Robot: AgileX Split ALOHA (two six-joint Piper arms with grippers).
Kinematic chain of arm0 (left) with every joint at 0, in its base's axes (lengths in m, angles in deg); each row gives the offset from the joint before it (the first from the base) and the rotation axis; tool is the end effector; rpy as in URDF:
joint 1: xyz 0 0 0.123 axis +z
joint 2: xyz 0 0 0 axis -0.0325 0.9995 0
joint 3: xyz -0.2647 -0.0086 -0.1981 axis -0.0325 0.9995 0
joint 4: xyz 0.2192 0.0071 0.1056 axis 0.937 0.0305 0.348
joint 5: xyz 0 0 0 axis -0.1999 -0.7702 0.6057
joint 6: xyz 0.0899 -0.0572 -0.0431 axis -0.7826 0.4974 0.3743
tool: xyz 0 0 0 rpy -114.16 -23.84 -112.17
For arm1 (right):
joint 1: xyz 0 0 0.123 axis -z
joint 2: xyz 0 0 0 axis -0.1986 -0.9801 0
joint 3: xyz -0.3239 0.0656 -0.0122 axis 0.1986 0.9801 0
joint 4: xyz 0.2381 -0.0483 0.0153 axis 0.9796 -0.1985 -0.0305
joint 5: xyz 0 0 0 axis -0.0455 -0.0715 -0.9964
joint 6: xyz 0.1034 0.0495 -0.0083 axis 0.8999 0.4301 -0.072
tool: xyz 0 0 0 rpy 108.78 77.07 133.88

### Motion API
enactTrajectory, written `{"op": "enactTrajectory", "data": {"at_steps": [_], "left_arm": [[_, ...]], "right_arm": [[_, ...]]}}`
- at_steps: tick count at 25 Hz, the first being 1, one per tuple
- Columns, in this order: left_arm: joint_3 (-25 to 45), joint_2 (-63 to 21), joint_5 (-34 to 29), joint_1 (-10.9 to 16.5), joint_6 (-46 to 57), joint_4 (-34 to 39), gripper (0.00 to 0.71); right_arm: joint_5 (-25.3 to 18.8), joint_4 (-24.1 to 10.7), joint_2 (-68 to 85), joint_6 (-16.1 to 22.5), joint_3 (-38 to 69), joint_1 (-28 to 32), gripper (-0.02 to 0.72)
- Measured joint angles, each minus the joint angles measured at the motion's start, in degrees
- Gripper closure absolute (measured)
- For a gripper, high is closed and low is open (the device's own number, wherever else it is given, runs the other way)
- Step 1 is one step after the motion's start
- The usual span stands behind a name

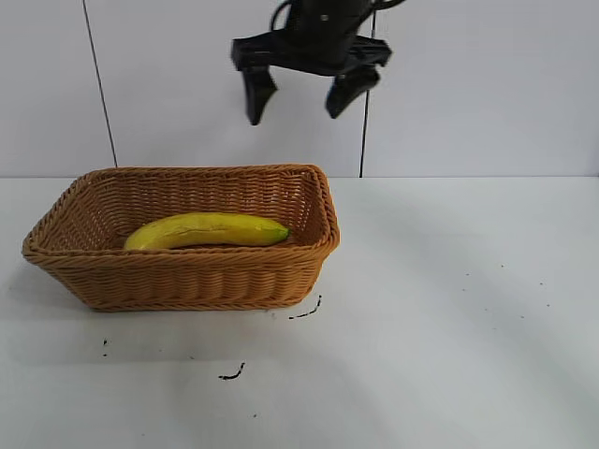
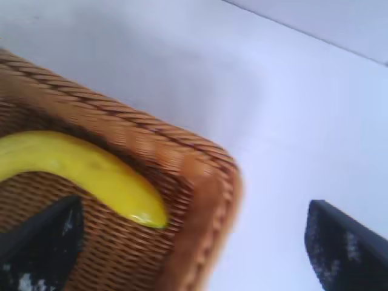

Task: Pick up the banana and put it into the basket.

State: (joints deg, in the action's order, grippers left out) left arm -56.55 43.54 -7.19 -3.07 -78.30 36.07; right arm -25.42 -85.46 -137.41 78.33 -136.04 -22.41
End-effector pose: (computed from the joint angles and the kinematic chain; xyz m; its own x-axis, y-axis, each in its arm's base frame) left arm -0.0372 -0.0066 0.2606 -0.4637 0.0311 -0.8854 0.0873 0.9961 -0.0107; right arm 0.5162 0.0998 0.2604 -0.9030 -0.1185 -0.4131 -0.1404 0.9898 0.0228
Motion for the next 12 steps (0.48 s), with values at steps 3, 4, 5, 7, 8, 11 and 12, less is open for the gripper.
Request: {"op": "enactTrajectory", "data": {"at_steps": [3,4,5,7,8,11,12], "left_arm": [[0.0,0.0,0.0,0.0,0.0,0.0,0.02],[0.0,0.0,0.0,0.0,0.0,0.0,0.02],[0.0,0.0,0.0,0.0,0.0,0.0,0.02],[0.0,0.0,0.0,0.0,0.0,0.0,0.02],[0.0,0.0,0.0,0.0,0.0,0.0,0.02],[0.0,0.0,0.0,0.0,0.0,0.0,0.02],[0.0,0.0,0.0,0.0,0.0,0.0,0.02]], "right_arm": [[-1.31,0.0,0.0,0.05,0.0,4.53,0.012],[-1.78,0.0,0.0,0.05,0.0,5.58,0.011],[-2.26,0.0,0.0,-0.01,0.0,6.69,0.011],[-3.78,0.0,0.0,-0.07,0.0,8.34,0.011],[-4.58,0.0,0.0,-0.07,0.0,9.02,0.011],[-6.63,-0.4,0.0,-0.47,0.06,9.88,0.011],[-7.03,-0.44,0.0,-0.66,0.05,9.88,0.011]]}}
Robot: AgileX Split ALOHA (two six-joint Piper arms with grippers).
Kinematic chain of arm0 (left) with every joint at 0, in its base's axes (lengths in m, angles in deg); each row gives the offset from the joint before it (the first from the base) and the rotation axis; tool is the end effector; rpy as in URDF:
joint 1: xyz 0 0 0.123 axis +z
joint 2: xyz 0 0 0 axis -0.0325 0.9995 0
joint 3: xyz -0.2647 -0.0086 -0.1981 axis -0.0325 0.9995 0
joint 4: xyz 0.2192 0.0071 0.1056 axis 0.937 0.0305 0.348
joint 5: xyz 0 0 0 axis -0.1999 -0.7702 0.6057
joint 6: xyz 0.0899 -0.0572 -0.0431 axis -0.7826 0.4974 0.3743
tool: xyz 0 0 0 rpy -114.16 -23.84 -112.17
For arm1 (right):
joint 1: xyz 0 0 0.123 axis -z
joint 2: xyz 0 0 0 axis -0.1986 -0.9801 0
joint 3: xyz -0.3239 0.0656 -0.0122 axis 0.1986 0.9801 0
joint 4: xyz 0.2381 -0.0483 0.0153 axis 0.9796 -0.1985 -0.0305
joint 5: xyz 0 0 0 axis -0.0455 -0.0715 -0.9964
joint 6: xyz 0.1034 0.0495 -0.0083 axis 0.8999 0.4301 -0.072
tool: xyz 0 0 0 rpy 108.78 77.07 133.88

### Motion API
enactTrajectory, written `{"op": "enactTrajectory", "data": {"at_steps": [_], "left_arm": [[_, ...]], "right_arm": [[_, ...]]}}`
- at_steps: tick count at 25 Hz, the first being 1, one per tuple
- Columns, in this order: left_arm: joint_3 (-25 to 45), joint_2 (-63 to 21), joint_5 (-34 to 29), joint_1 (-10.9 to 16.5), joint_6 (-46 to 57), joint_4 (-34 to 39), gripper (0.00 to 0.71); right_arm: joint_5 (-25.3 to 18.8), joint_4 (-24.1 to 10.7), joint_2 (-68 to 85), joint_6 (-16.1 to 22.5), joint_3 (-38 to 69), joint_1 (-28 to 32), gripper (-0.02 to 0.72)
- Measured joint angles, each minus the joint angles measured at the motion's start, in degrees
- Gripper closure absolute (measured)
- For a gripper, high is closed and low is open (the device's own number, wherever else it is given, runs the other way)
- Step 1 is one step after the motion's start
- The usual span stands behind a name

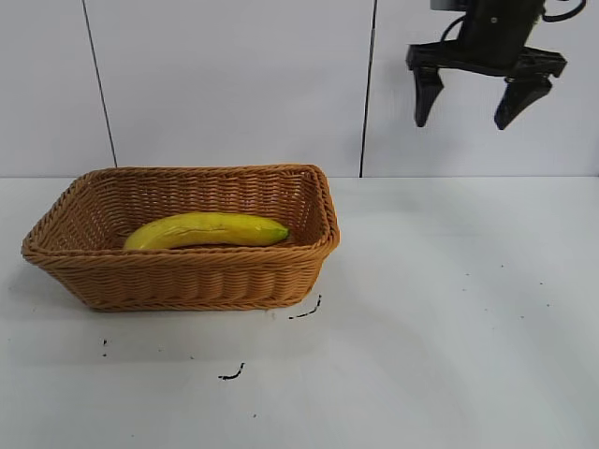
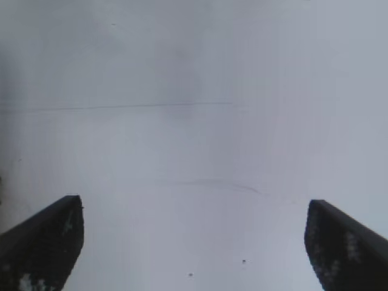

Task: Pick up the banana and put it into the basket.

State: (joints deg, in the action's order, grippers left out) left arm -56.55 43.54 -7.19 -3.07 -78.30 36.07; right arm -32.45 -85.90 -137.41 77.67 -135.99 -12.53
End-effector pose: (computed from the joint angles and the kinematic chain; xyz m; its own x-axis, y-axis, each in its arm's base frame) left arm -0.0372 -0.0066 0.2606 -0.4637 0.0311 -0.8854 0.0873 0.9961 -0.0107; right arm 0.5124 0.0087 0.2552 -0.9542 0.0231 -0.2984 0.0226 0.9997 0.0054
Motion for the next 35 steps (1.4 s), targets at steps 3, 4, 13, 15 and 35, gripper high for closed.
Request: {"op": "enactTrajectory", "data": {"at_steps": [3,4,13,15,35], "left_arm": [[0.0,0.0,0.0,0.0,0.0,0.0,0.02],[0.0,0.0,0.0,0.0,0.0,0.0,0.02],[0.0,0.0,0.0,0.0,0.0,0.0,0.02],[0.0,0.0,0.0,0.0,0.0,0.0,0.02],[0.0,0.0,0.0,0.0,0.0,0.05,0.02]], "right_arm": [[-0.18,0.44,0.35,-0.41,0.0,-0.06,0.011],[-0.18,0.44,0.73,-0.51,0.05,-0.06,0.011],[-0.09,1.05,14.21,-0.56,13.89,-0.06,0.011],[-0.04,1.07,18.93,-0.68,20.32,-0.06,0.011],[8.27,1.31,82.92,-3.91,84.48,-0.11,0.011]]}}
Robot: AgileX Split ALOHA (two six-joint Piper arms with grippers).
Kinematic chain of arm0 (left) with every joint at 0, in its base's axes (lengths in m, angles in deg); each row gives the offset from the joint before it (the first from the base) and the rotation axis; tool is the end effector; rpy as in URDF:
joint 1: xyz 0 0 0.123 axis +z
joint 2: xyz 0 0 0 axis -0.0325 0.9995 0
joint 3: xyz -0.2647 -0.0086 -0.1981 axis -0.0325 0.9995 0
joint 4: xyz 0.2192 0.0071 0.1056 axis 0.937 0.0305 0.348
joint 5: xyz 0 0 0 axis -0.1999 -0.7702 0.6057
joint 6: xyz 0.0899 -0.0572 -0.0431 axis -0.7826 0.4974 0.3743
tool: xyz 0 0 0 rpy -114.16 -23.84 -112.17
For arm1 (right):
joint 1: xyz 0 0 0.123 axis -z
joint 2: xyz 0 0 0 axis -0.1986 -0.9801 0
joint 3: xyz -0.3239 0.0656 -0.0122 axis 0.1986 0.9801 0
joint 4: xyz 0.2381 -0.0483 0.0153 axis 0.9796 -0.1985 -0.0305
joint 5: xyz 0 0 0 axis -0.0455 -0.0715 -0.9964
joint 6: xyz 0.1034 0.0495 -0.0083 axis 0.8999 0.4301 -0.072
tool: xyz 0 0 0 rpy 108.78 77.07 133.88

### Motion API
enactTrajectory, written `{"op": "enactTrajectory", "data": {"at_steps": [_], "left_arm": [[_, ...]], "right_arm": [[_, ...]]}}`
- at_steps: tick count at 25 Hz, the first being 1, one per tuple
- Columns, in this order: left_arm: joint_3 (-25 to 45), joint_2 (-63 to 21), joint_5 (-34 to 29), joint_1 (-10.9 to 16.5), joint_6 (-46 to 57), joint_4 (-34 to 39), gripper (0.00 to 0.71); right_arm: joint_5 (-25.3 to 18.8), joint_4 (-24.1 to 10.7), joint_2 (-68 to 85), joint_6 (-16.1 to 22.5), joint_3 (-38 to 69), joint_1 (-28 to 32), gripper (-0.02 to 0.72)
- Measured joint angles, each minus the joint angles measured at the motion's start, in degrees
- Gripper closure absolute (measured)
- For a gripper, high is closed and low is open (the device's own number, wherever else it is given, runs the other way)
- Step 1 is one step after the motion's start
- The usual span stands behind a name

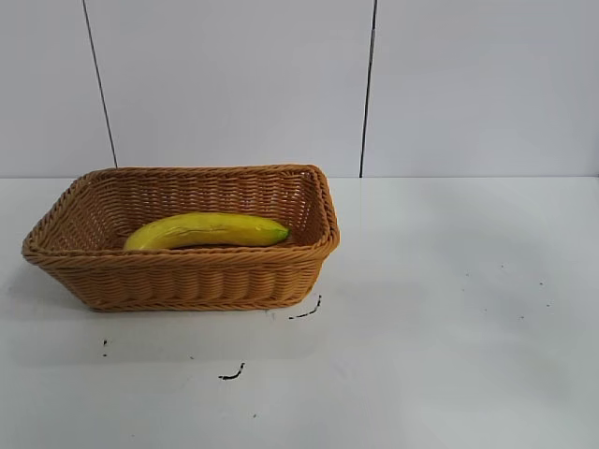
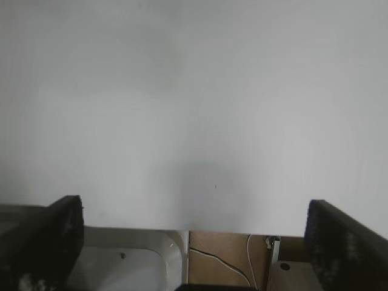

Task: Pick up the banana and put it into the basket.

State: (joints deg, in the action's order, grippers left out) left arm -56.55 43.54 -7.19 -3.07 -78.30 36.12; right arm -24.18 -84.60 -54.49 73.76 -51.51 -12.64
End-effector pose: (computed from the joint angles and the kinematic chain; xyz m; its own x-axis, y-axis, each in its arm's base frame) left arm -0.0372 -0.0065 0.2606 -0.4637 0.0315 -0.8854 0.0868 0.9962 -0.0100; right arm 0.0883 0.0032 0.2826 -0.9123 -0.0361 -0.4080 -0.0418 0.9991 0.0049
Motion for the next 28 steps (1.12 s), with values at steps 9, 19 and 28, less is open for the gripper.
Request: {"op": "enactTrajectory", "data": {"at_steps": [9,19,28], "left_arm": [[0.0,0.0,0.0,0.0,0.0,0.0,0.02],[0.0,0.0,0.0,0.0,0.0,0.0,0.02],[0.0,0.0,0.0,0.0,0.0,0.0,0.02]], "right_arm": [[2.4,-0.2,24.89,-0.04,7.46,0.0,0.011],[2.77,-0.2,43.62,-0.04,7.56,0.0,0.011],[2.72,-0.07,45.9,-0.04,7.56,-0.01,0.011]]}}
